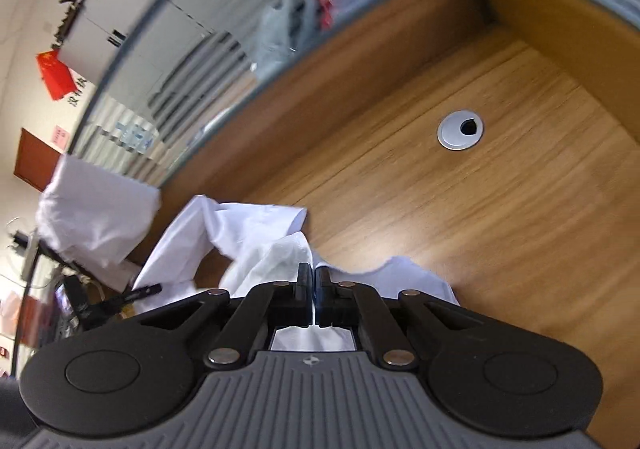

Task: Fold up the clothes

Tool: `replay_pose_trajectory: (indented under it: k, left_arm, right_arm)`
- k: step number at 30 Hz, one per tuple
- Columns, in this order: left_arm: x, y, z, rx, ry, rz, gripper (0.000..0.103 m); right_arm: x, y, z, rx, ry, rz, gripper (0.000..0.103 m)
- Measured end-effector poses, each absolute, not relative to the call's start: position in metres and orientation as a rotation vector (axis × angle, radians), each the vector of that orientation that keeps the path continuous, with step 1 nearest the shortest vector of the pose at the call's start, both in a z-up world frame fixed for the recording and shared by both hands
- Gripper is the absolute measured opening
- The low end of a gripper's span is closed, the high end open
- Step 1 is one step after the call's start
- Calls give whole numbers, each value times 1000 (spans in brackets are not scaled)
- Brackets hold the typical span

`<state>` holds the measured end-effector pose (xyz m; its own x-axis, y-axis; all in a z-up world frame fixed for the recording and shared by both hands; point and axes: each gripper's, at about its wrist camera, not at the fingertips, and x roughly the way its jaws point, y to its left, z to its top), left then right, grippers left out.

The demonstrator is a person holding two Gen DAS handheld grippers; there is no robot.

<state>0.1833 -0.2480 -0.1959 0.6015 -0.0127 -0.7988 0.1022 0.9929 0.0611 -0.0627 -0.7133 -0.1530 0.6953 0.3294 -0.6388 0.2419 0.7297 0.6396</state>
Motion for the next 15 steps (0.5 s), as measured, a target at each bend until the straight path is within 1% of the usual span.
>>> replay_pose_trajectory:
  k: [4, 7, 10, 14, 15]
  left_arm:
    - [169, -234, -186, 65, 924, -52, 6]
    - [159, -228, -185, 80, 939, -54, 6]
    - [150, -222, -183, 95, 954, -56, 6]
    - [144, -216, -184, 95, 954, -62, 6]
    - [143, -215, -184, 93, 952, -63, 6]
  right_arm:
    - [-110, -690, -156, 704, 946, 31, 2]
    - [-135, -672, -182, 659, 1082, -6, 1]
    - [-147, -655, -209, 598, 1175, -29, 1]
    - [-150, -645, -221, 573, 1191, -46, 2]
    - [-147, -645, -219, 565, 1181, -48, 5]
